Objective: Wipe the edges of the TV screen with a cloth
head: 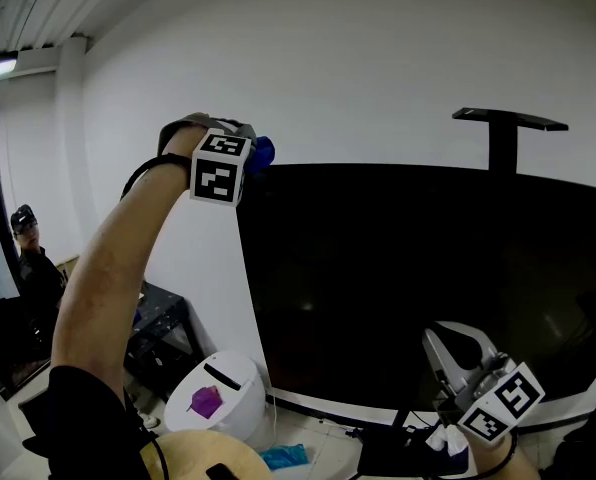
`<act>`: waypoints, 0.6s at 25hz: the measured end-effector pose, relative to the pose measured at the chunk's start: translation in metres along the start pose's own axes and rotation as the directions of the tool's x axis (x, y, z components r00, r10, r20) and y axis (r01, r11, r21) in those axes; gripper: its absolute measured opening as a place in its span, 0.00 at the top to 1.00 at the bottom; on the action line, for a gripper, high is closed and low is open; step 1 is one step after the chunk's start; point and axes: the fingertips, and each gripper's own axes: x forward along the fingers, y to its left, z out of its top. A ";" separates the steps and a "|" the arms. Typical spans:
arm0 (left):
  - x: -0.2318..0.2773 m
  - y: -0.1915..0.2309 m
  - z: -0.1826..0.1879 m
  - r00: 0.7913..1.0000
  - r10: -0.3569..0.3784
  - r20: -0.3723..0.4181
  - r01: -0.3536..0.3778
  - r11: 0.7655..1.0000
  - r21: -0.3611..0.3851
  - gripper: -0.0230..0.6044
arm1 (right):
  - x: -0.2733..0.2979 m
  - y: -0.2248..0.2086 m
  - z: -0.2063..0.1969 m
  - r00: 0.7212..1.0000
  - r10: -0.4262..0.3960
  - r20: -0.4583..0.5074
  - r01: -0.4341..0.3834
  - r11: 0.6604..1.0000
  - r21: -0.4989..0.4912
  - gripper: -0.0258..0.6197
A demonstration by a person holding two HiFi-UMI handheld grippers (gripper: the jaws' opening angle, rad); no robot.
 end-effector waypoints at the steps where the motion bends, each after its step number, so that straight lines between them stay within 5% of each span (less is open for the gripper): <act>1: -0.001 0.003 0.008 1.000 0.001 0.006 -0.001 1.000 0.006 0.66 | -0.005 -0.003 -0.001 1.000 -0.003 -0.001 0.003 1.000 0.005 0.94; 15: -0.004 0.033 0.097 0.999 -0.029 -0.036 0.030 0.999 0.035 0.66 | -0.093 -0.051 0.015 1.000 -0.027 -0.012 0.027 1.000 0.015 0.94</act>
